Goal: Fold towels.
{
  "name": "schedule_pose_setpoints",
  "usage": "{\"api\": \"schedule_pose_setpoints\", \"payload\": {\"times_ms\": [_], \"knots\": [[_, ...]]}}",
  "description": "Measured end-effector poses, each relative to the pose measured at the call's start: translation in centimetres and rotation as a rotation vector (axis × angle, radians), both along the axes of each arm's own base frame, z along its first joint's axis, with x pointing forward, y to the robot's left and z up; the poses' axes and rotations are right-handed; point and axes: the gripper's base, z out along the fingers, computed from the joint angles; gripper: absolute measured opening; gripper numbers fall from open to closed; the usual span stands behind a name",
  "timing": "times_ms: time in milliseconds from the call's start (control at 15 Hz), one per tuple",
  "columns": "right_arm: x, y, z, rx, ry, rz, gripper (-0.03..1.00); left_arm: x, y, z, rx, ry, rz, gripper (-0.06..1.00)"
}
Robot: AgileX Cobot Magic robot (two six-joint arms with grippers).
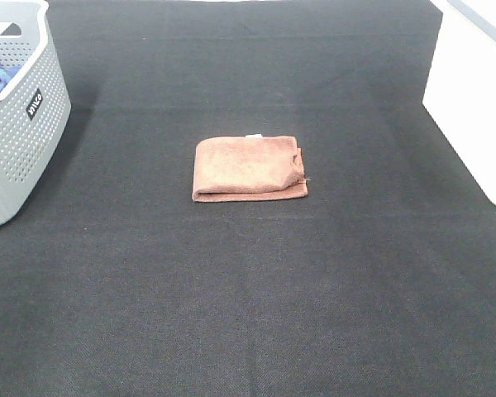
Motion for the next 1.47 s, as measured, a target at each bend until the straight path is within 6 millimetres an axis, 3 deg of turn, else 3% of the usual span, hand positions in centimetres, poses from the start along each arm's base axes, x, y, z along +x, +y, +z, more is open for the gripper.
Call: {"api": "schedule_pose_setpoints", "payload": {"times_ms": [267, 667, 867, 1467], "knots": [[-1.3, -0.1, 0.1, 0.006, -0.087, -0.002, 0.73, -1.1, 0.0, 0.0, 0.001, -0.073, 0.012, 0.57], [-1.5, -0.2, 0.1, 0.003, -0.102, -0.086, 0.73, -1.2, 0.0, 0.0, 0.001, -0.078, 0.012, 0.57], [-2.6, -0.1, 0.1, 0.005, -0.173, -0.093, 0.73, -1.2, 0.0, 0.0, 0.001, -0.078, 0.012, 0.57], [-2.6, -0.1, 0.1, 0.006, -0.174, -0.093, 0.73, -1.2, 0.0, 0.0, 0.001, -0.078, 0.012, 0.57]]}}
